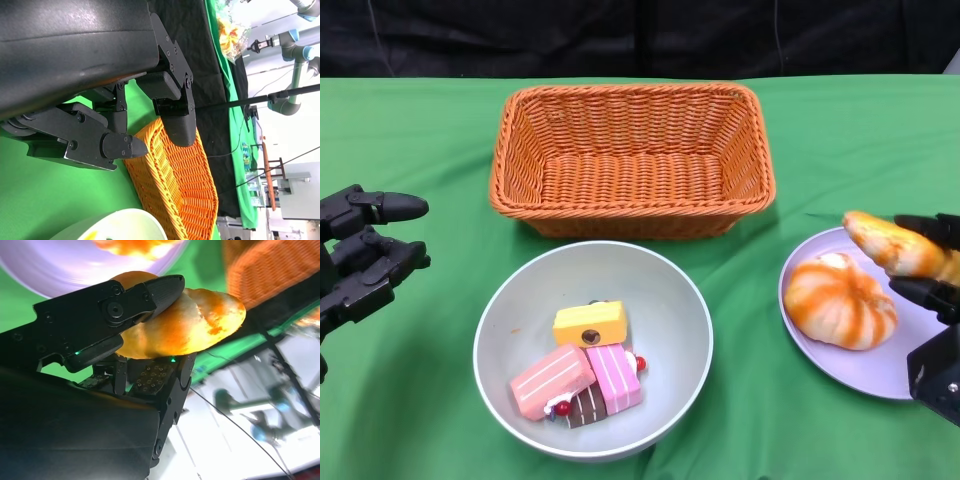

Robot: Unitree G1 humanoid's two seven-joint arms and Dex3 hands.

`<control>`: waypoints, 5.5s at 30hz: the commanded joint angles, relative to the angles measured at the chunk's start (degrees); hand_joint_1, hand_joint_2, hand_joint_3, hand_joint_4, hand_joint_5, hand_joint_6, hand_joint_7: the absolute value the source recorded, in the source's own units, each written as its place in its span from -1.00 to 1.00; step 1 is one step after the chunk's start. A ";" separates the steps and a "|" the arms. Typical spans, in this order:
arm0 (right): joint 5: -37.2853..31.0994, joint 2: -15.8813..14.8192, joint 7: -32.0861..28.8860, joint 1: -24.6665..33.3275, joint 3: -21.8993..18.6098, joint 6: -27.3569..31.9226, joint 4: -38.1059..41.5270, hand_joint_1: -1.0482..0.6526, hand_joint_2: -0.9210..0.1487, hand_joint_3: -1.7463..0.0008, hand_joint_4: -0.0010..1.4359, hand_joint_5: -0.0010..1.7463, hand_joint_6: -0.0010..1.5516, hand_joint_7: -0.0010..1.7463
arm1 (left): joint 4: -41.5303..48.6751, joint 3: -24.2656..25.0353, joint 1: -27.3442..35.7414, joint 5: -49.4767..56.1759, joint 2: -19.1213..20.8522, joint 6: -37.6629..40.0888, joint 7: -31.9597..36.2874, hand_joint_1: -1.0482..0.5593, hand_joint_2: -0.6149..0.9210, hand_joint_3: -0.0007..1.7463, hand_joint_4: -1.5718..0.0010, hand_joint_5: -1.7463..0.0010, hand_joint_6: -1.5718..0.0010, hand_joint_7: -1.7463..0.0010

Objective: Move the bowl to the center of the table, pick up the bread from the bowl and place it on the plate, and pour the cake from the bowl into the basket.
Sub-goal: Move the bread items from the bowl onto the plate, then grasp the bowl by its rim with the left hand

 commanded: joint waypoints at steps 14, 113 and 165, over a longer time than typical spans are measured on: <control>-0.72 -2.88 0.07 -5.75 3.98 3.88 11.66 0.05 -0.93 0.99 0.05 0.24 0.42 -0.92 | -0.48 0.01 -0.68 0.24 1.32 0.76 0.10 0.38 1.00 -0.64 0.28 -0.56 0.08 0.14; 42.94 15.80 27.65 8.13 -6.81 7.45 -21.71 0.11 -0.84 0.48 -0.02 0.62 -0.07 0.23 | 4.84 -13.73 -13.32 59.42 18.40 -68.01 15.19 -0.45 0.79 -1.00 -0.08 0.90 -0.08 0.95; 41.21 15.73 25.55 10.68 -4.58 8.91 -24.45 0.14 -0.76 0.36 -0.03 0.59 -0.07 0.21 | 18.60 -84.74 -31.81 101.94 20.20 -29.91 104.68 -0.31 0.75 -1.00 -0.15 0.97 -0.10 0.98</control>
